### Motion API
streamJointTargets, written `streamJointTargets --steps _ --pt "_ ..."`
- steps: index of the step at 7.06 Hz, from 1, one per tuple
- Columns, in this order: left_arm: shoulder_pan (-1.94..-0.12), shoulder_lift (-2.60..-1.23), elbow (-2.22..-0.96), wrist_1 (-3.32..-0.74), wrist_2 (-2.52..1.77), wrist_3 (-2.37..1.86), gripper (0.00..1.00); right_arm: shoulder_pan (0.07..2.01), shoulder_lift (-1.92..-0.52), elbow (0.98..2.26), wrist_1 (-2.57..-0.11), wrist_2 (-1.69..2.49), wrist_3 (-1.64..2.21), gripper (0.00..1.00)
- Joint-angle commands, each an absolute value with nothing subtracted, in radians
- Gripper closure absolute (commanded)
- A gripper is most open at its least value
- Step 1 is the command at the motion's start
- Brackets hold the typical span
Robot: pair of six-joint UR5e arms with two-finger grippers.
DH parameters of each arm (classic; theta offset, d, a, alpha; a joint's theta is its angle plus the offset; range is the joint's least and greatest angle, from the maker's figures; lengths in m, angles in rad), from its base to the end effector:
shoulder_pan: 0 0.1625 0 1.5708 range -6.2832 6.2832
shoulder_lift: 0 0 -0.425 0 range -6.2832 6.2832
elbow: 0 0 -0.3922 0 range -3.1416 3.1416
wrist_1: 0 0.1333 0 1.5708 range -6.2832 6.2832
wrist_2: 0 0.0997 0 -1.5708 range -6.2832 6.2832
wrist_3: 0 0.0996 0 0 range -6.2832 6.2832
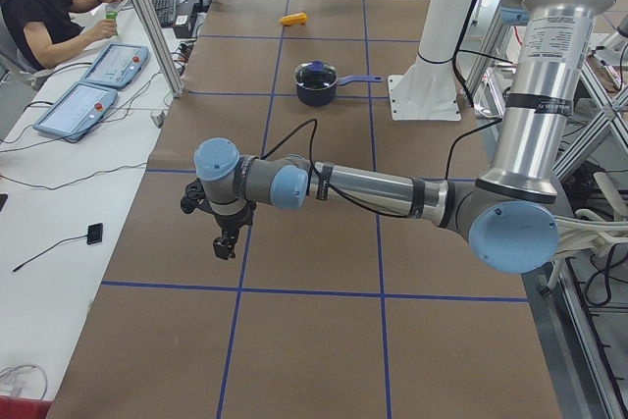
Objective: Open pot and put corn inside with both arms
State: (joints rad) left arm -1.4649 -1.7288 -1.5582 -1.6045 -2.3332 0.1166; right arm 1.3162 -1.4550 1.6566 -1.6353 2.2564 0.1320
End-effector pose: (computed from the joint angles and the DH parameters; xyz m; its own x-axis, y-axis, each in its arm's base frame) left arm -0.0043 -0.5695 0.5785 0.6892 0.3113 -0.6543 -0.1855 0.9487 0.2560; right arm -0.0687 -0.5429 0.5689 0.7538 -0.1501 0.6397 0.1516 0.9870 0.0529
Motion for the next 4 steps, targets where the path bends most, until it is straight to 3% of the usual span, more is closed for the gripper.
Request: streamJointTargets --steps 1,4 --pt "-1.465 -1.729 -1.559 -1.605 -2.335 0.117 0.0 1.318 -1.456 1.664 -1.637 2.256 0.133 0.0" --pt "-1.463 -1.73 -1.565 -1.606 -2.335 0.117 0.0 1.316 -1.41 1.675 -1.635 2.256 0.13 0.0"
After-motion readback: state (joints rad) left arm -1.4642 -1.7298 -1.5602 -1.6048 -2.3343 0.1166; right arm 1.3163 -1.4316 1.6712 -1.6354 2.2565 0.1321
